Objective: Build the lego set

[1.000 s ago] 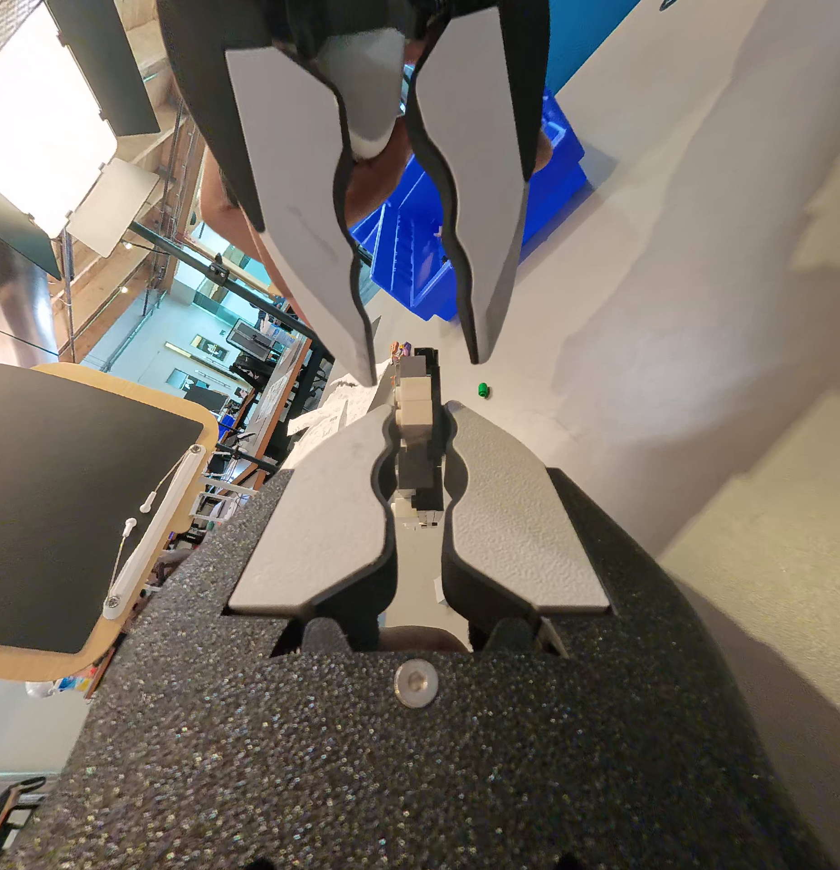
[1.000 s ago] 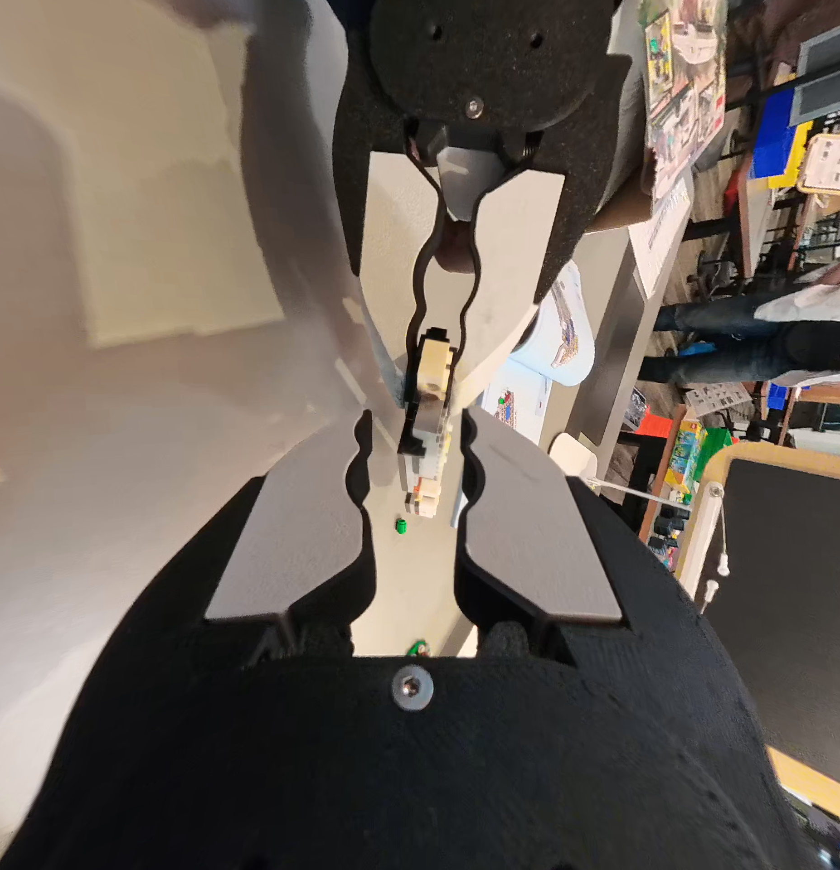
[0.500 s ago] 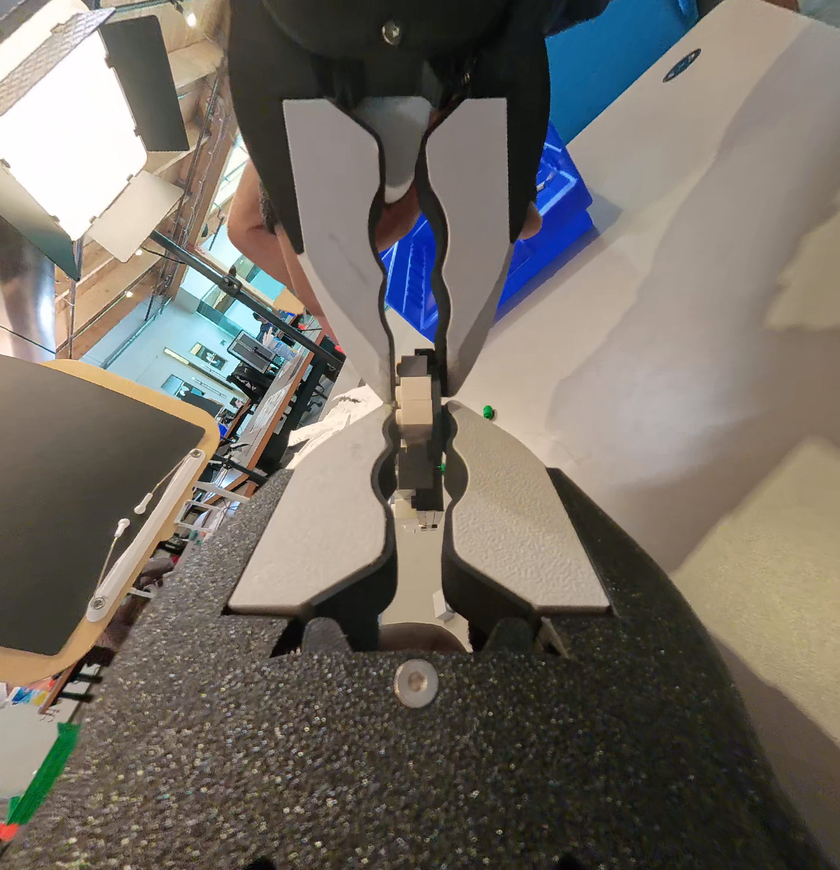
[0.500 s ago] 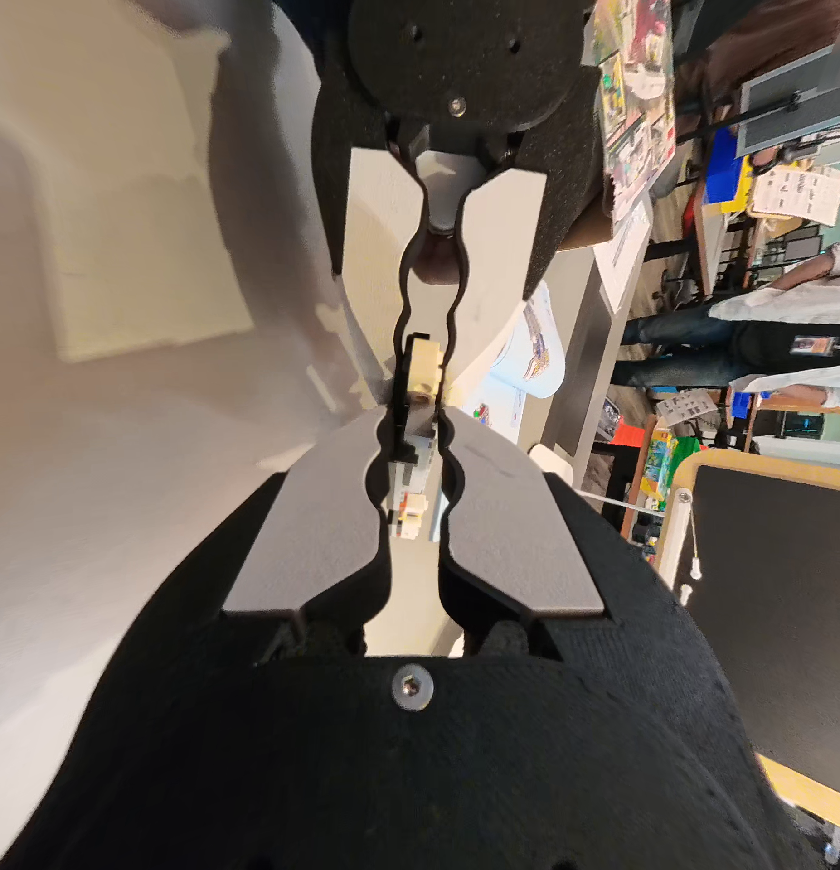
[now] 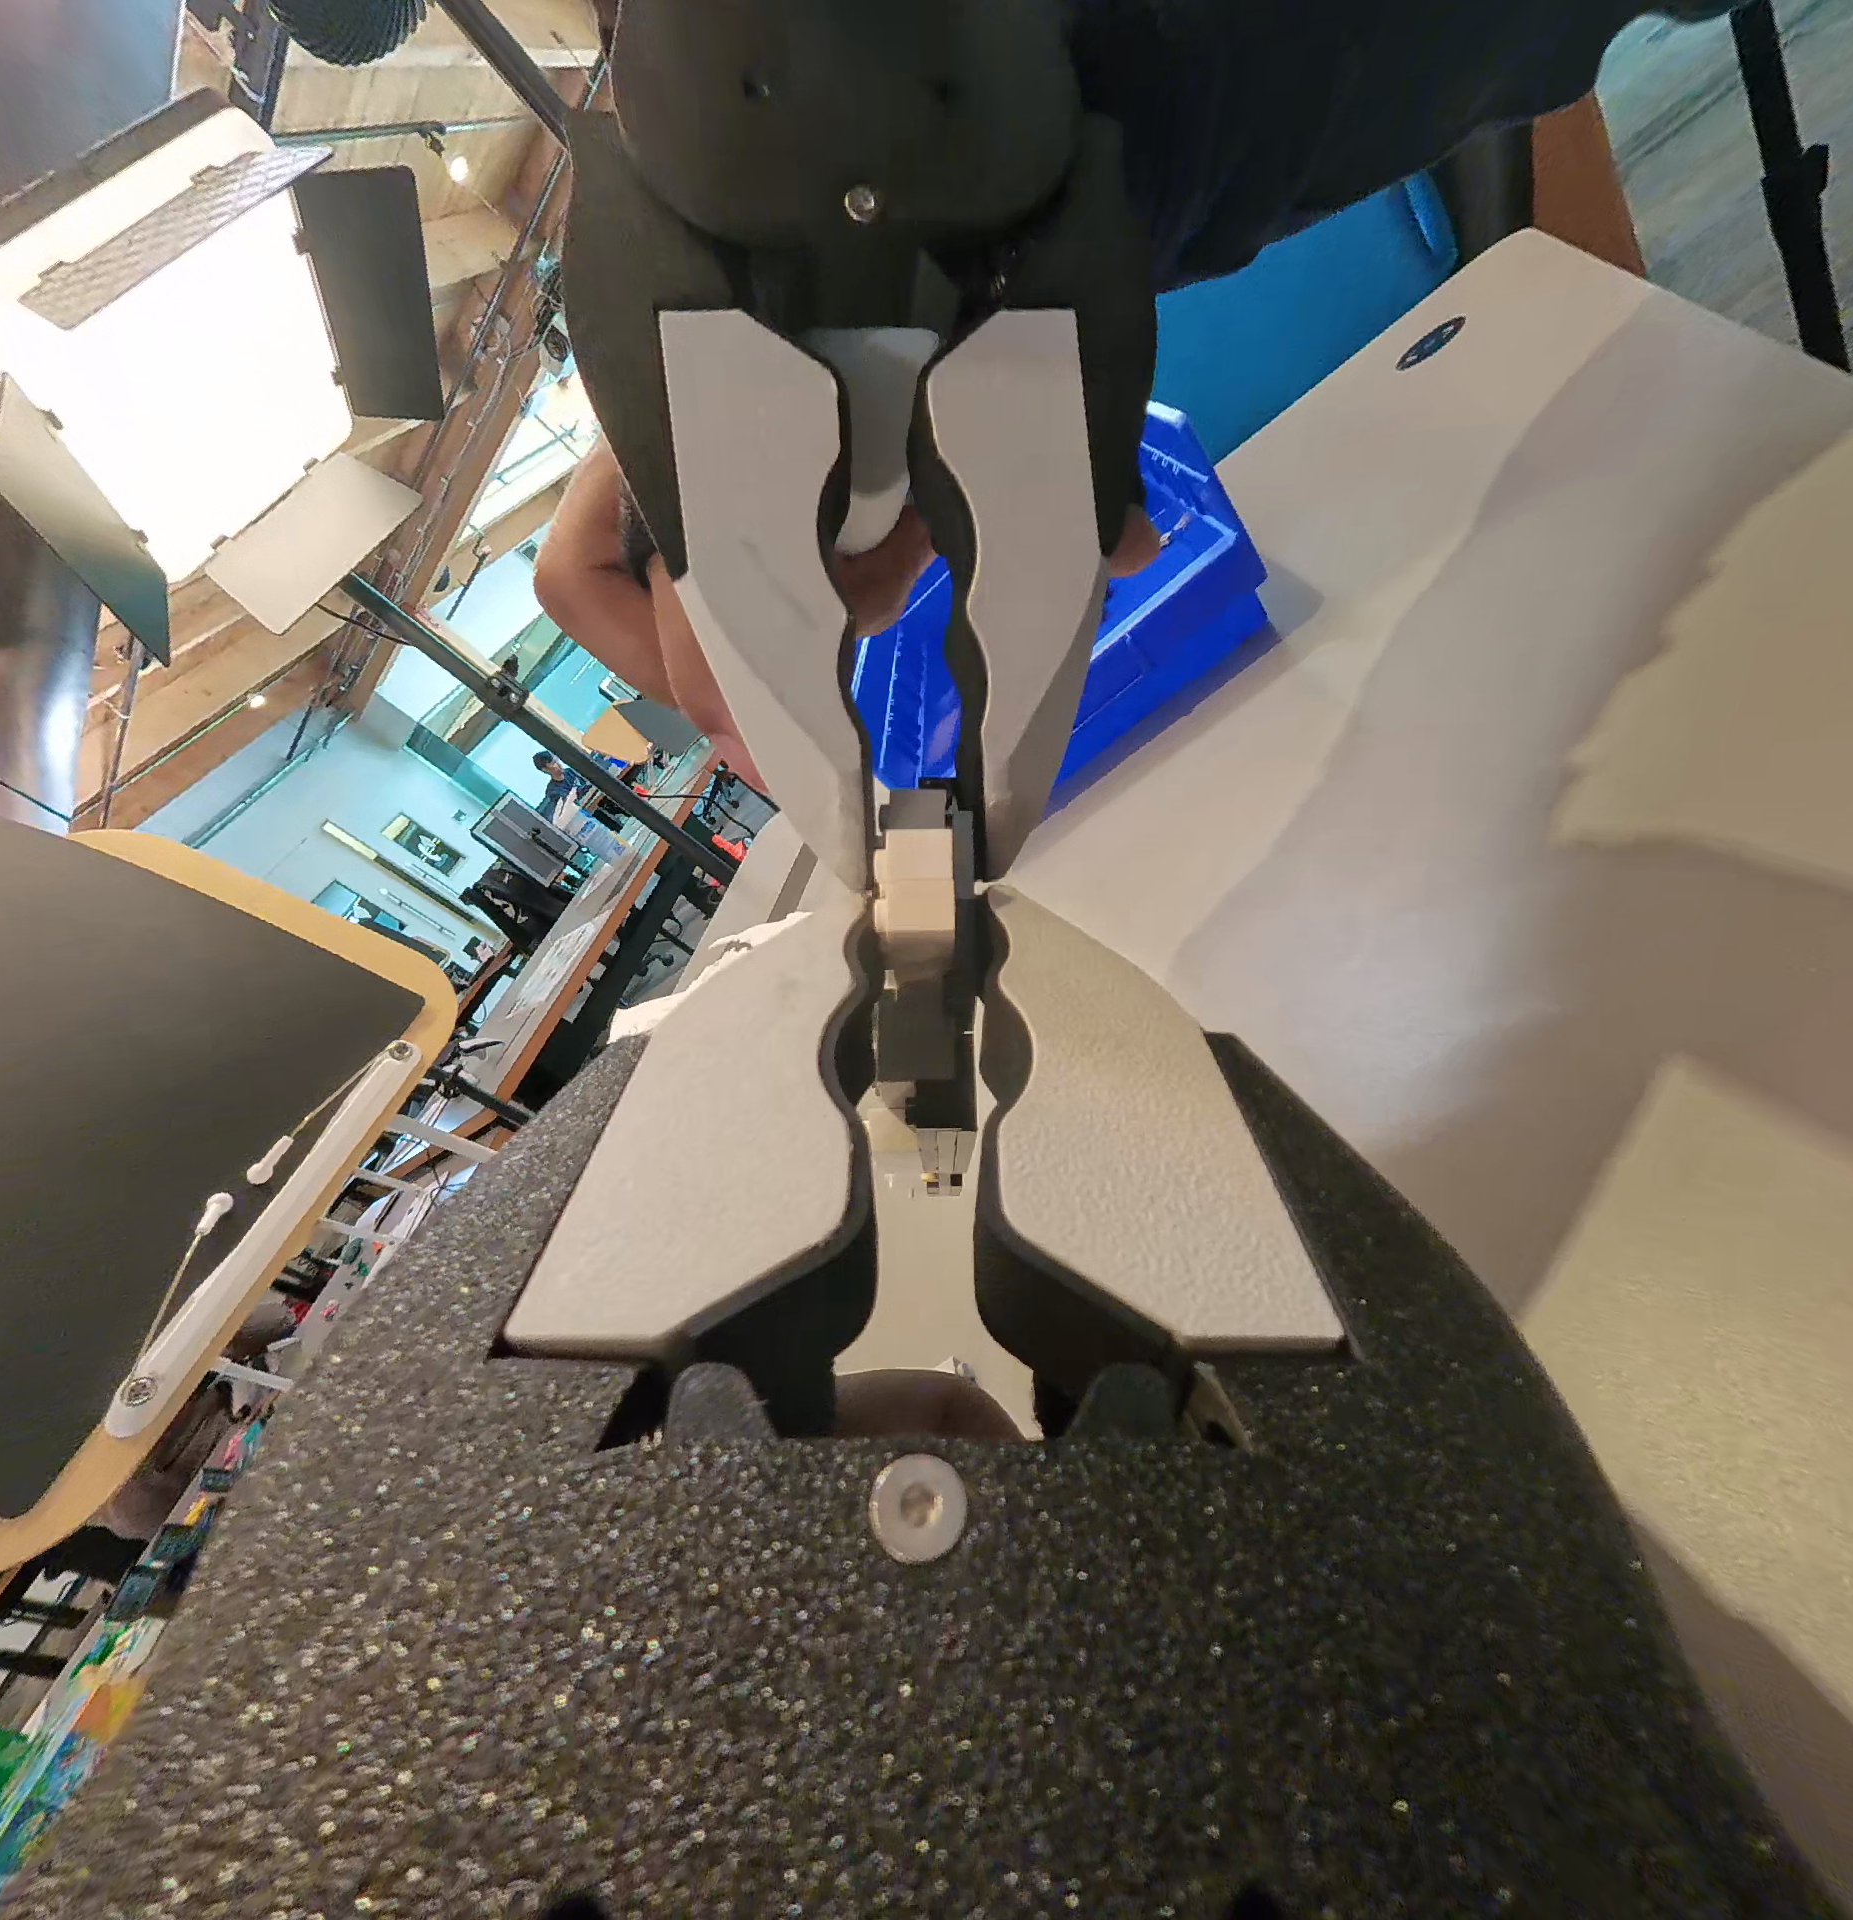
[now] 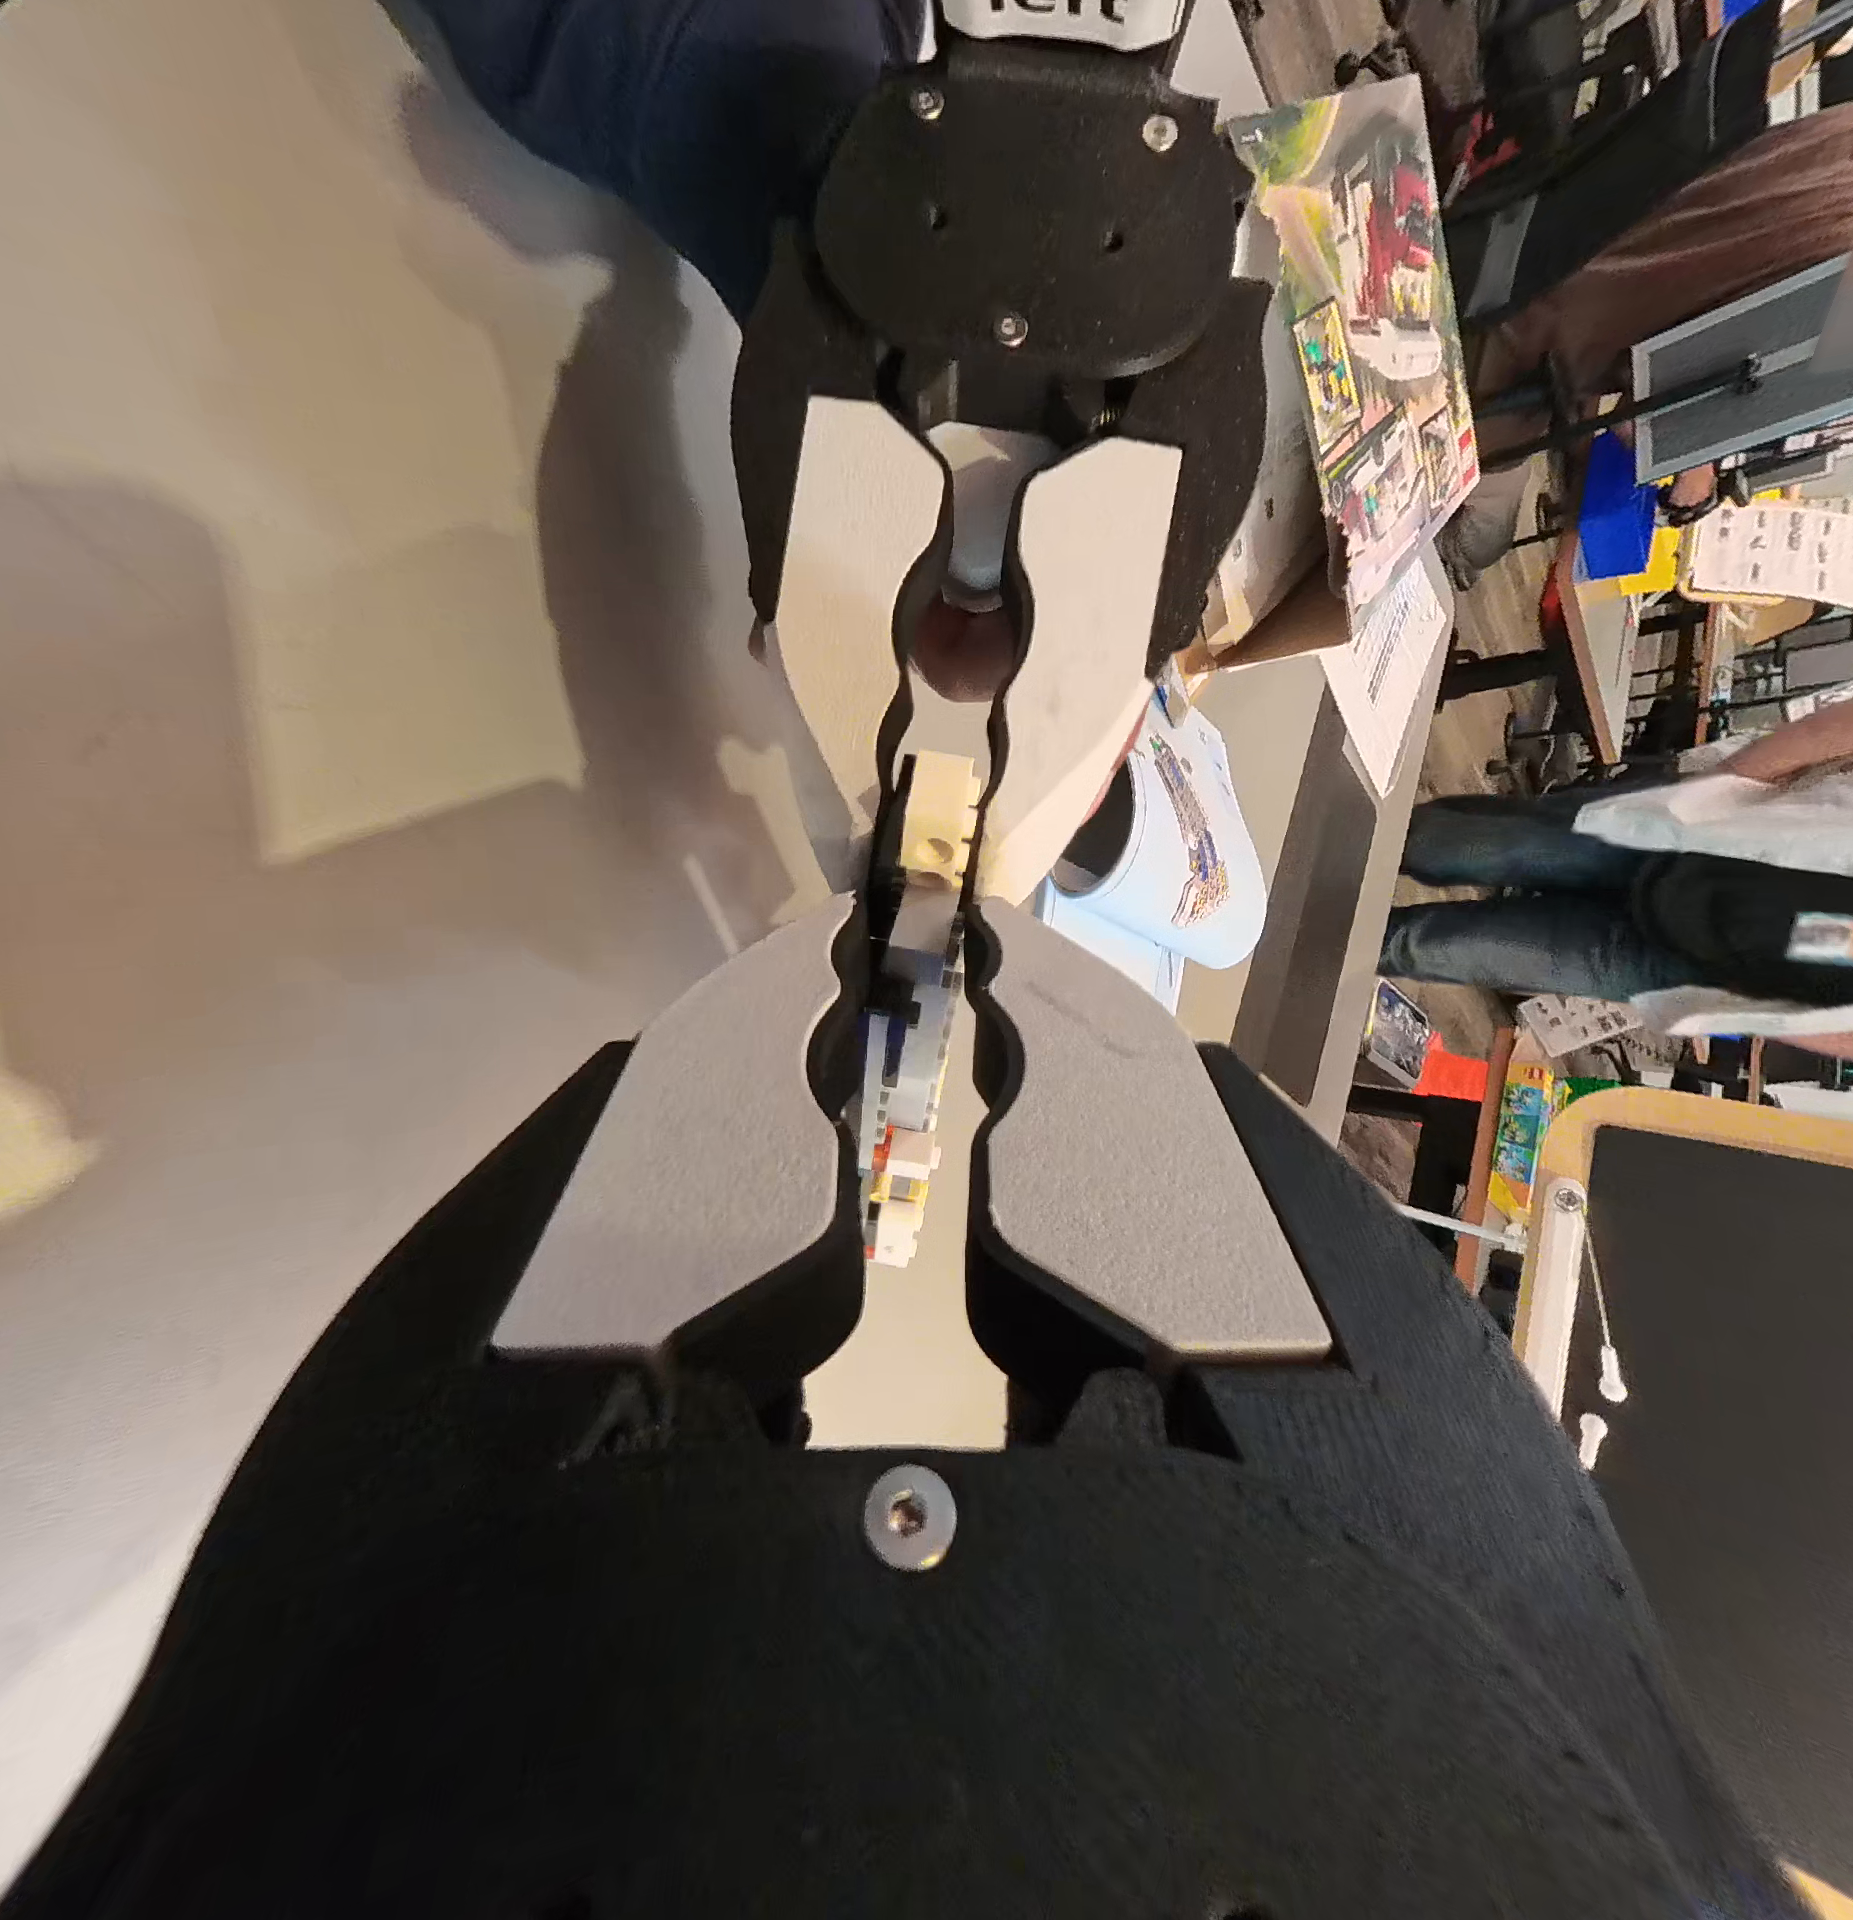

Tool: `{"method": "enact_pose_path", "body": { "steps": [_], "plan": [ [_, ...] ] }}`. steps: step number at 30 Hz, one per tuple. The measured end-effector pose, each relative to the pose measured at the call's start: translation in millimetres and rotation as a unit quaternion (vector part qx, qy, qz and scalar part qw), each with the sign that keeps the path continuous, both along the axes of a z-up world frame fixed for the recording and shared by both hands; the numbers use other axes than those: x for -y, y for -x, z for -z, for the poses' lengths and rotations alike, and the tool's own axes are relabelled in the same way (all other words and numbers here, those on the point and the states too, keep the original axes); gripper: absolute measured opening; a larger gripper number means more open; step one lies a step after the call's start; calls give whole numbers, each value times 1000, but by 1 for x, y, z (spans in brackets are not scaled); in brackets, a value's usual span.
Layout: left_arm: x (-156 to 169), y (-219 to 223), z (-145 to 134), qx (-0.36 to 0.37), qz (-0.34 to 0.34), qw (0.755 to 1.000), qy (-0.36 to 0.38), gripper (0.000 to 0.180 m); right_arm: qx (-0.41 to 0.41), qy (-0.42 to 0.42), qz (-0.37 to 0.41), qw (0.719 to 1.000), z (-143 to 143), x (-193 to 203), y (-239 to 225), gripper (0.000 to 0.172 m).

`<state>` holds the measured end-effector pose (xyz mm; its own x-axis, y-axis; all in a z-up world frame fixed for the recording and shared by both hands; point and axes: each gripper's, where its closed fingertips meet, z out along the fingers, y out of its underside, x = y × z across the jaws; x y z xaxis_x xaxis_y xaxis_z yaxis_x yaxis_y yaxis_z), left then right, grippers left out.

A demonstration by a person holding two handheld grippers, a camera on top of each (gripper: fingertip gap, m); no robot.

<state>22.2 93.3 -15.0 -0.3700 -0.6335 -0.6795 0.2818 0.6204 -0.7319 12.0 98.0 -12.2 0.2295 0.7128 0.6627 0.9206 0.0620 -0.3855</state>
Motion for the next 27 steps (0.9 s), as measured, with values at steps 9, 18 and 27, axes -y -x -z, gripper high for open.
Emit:
{"method": "enact_pose_path", "body": {
  "steps": [9,18,27],
  "plan": [
    [3,3,-3,0,12,1000,13,15,-12,15,-27,999,-3,3,3,17],
    [1,3,-4,-1,9,1000,16,15,-2,-12,-29,1000,-4,1,3,18],
    [3,6,-9,3,20,999,27,16,1,-19,-28,999,-9,3,5,26]
  ]
}}
